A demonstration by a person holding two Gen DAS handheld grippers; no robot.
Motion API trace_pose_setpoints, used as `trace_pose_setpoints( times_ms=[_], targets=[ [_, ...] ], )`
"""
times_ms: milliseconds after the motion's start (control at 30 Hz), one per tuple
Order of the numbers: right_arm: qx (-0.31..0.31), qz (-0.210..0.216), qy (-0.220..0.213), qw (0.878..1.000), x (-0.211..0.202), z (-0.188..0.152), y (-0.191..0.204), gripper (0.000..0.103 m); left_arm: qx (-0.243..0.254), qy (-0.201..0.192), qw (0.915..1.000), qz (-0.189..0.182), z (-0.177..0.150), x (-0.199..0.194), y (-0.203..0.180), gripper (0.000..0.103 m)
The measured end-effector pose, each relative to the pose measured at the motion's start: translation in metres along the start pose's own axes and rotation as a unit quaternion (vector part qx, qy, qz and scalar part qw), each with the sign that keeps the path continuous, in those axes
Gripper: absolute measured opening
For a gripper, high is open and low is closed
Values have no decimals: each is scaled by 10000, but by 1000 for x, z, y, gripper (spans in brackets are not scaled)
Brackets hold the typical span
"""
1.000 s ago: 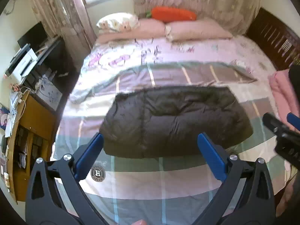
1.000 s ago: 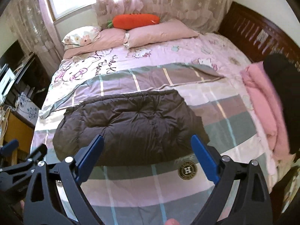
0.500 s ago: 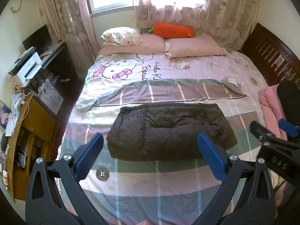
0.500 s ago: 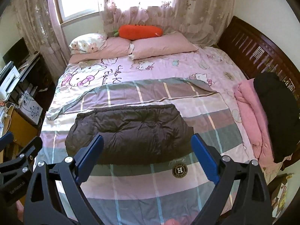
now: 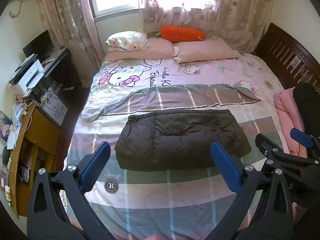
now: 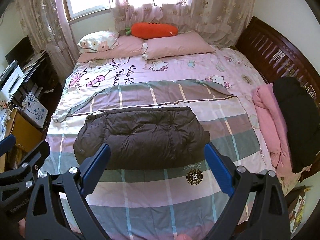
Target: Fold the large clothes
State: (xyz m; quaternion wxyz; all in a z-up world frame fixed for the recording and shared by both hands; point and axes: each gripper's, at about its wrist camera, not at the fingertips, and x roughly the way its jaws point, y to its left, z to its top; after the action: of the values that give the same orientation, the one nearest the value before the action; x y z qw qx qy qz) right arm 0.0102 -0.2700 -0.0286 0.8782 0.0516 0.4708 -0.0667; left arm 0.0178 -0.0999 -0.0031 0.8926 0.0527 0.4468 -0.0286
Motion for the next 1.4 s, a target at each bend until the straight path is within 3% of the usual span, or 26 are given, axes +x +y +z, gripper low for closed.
trace_pose_setpoints(
  times_ms=[1400],
  targets=[
    [-139, -56, 22, 9999, 1, -10, -1, 95, 45, -34, 10000, -44, 4, -8, 1, 101]
  ],
)
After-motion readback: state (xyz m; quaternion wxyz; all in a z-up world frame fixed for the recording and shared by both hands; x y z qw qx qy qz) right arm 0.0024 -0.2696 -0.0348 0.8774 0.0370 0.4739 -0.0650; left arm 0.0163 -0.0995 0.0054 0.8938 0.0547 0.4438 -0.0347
